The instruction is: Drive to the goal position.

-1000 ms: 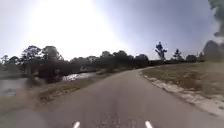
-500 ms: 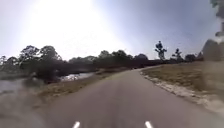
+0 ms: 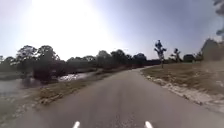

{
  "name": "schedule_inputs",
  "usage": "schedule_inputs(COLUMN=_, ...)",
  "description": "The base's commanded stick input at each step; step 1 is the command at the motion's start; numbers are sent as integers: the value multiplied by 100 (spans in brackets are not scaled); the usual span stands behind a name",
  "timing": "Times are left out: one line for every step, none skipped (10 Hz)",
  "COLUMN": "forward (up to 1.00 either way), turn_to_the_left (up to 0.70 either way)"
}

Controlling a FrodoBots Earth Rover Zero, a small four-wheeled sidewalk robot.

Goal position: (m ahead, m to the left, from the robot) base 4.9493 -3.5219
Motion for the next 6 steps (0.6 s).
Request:
schedule_inputs(forward=100, turn_to_the_left=-24)
schedule_inputs(forward=100, turn_to_the_left=-32)
schedule_inputs(forward=100, turn_to_the_left=-18)
schedule_inputs(forward=100, turn_to_the_left=0)
schedule_inputs(forward=100, turn_to_the_left=0)
schedule_inputs(forward=100, turn_to_the_left=0)
